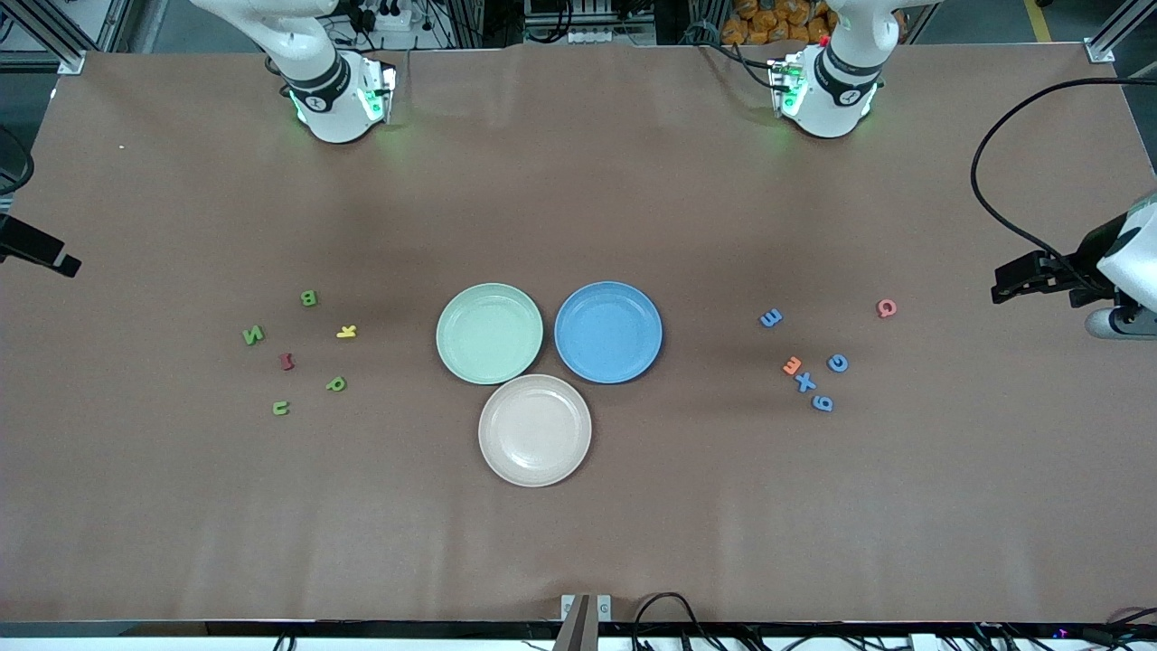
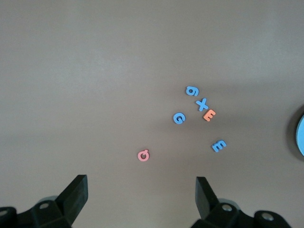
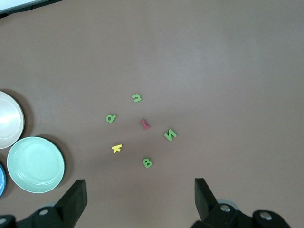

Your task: Sort letters by color into matching plates

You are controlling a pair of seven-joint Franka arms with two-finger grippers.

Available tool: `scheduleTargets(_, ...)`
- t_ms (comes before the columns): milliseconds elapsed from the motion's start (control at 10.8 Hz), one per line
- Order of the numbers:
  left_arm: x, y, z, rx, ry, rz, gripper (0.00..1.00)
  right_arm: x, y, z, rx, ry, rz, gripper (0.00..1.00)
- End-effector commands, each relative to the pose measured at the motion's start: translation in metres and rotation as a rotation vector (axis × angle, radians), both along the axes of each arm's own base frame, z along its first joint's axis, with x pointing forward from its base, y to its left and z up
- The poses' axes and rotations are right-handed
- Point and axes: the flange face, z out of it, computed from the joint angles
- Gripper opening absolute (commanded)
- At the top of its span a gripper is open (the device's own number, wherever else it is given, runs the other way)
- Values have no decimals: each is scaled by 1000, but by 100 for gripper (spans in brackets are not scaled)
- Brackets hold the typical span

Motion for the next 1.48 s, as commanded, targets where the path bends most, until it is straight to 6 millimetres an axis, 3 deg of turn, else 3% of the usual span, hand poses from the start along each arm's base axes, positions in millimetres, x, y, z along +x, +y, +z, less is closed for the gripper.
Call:
scheduleTargets(0,6,-11,-20,22,38,-40,100,4,2,1,13,-3,0,100)
scheduleTargets(184,17,-12,-56,23,99,-44,100,8,2,-9,23,13,-7,100)
scheduleTargets(369,12,6,-84,3,121,-9,100,12,4,-21,43,15,-16,100)
scheduleTargets(738,-4,-32,-143,-8,60,-52,100,13,2,-83,69,27,-24,100)
scheduleTargets(1107,-17,-42,-201,-12,-16,43,100,8,18,-142,65,18,120,100)
scheduleTargets(1383,-11,-48,-236,-14,-11,137,100,-5,47,-196,58,15,242,100)
